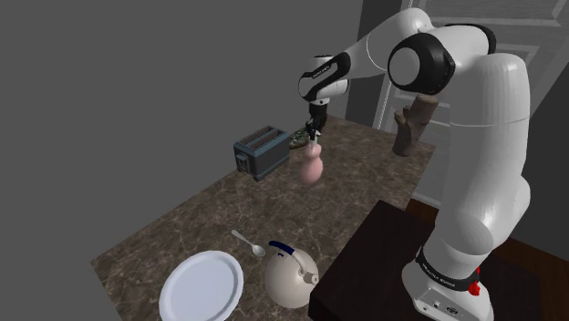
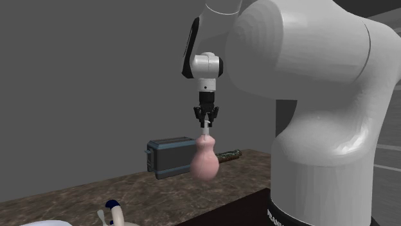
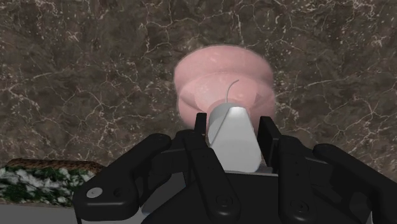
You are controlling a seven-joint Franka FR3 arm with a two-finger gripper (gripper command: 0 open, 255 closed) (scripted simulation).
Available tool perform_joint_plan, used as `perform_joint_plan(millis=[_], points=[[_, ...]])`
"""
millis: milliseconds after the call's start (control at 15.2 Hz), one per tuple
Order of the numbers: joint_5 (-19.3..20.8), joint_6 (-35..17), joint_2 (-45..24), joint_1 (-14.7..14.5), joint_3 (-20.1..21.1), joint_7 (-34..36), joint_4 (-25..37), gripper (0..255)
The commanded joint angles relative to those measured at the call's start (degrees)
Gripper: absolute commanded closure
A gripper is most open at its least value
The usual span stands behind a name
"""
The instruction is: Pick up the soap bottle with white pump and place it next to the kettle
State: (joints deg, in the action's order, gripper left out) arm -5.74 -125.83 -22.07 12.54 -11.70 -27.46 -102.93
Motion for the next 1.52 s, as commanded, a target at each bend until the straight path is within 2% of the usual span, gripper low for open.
perform_joint_plan(millis=[0,1452], points=[[0.23,1.51,0.72,-0.08,-0.09,0.19,0.87,255],[1.77,16.56,5.80,-0.28,-0.69,1.27,10.97,255]])
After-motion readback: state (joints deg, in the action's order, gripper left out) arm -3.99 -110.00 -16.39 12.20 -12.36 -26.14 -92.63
